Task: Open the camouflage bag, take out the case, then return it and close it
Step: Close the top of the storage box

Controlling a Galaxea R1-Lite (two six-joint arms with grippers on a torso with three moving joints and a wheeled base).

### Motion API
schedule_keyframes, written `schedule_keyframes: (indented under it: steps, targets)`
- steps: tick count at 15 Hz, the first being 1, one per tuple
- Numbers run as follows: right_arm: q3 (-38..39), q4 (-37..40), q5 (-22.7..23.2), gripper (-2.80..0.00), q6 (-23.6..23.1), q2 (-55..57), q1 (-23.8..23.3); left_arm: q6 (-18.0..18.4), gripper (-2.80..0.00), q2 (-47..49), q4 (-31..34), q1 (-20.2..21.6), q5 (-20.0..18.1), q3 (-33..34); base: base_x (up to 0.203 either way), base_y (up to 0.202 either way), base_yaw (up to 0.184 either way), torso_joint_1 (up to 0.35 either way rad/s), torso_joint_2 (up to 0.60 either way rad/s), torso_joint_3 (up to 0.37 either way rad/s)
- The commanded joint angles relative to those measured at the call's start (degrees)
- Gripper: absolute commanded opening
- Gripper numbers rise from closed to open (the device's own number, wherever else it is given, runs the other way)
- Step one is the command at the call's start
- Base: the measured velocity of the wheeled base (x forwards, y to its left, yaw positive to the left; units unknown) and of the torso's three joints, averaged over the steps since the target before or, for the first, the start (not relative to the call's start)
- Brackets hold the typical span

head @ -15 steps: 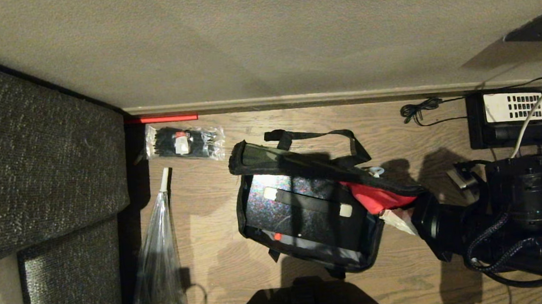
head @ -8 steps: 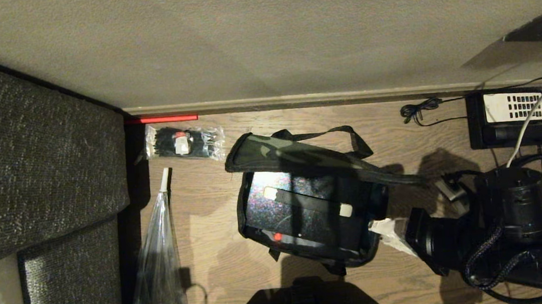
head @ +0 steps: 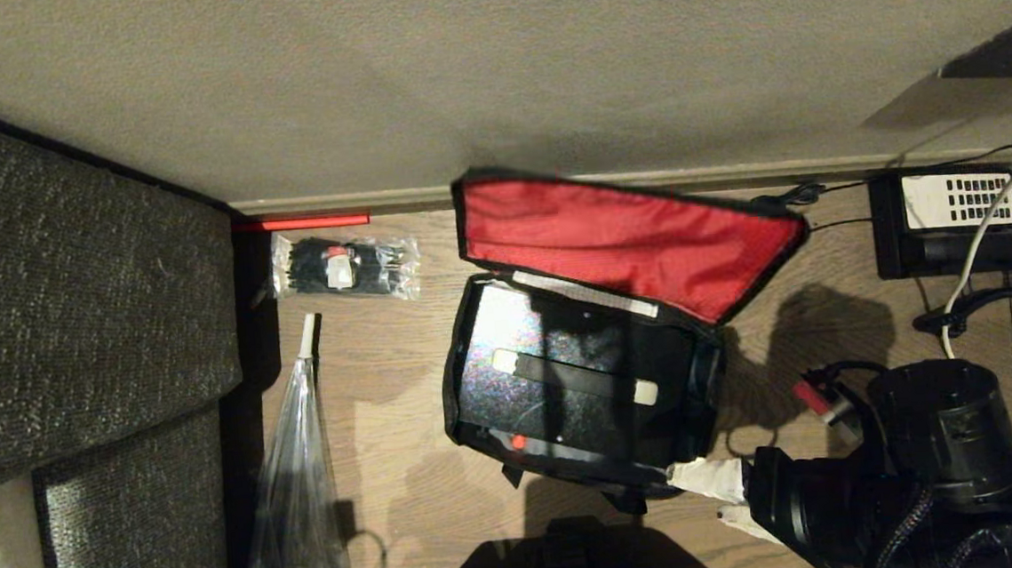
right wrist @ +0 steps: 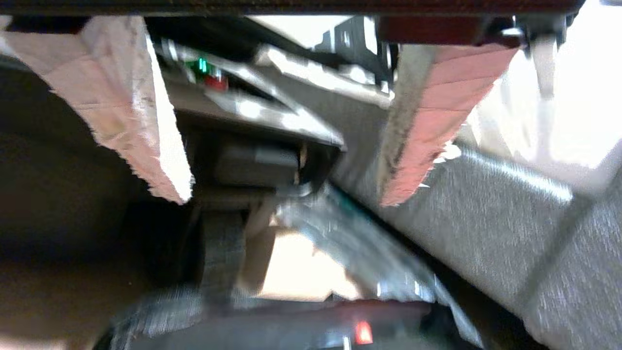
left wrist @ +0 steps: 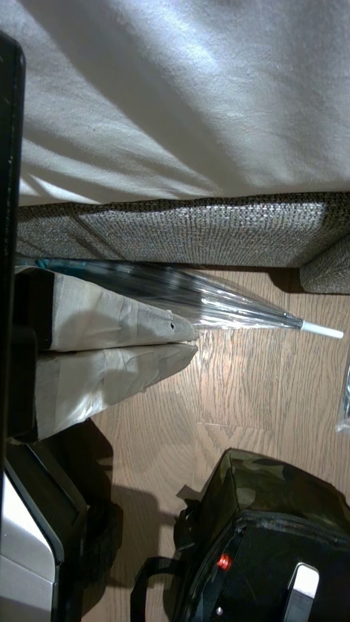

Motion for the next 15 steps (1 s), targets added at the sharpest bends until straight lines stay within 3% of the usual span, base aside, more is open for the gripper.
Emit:
schedule_keyframes:
  steps: [1,3,7,11,15]
  targets:
    - [-1.1,-0.4,-1.9,0.00,0.2,0.9,-1.1,0.0,-2.80,-0.1,0.0,0.0,0.0,0.2,0.000,0.000,0.000,0.000,0.00,0.000]
    - [-2.3,-0.8,-2.0,0.00,0.3,1.0,-2.2,0.0,-2.80,-0.1,0.0,0.0,0.0,0.2,0.000,0.000,0.000,0.000,0.00,0.000]
    - [-12.4,-0.1,-1.4,0.00,0.7,2.1,-12.6,0.0,-2.80,-0.1,0.0,0.0,0.0,0.1,0.000,0.000,0.000,0.000,0.00,0.000]
    - [-21.4,0.5,-1.4,0.00,1.1,6.4,-19.6,0.0,-2.80,-0.1,0.0,0.0,0.0,0.1,0.000,0.000,0.000,0.000,0.00,0.000]
    - [-29.0,5.4,-1.3,0.00,5.3,11.6,-23.4,0.0,-2.80,0.0,0.0,0.0,0.0,0.2,0.000,0.000,0.000,0.000,0.00,0.000]
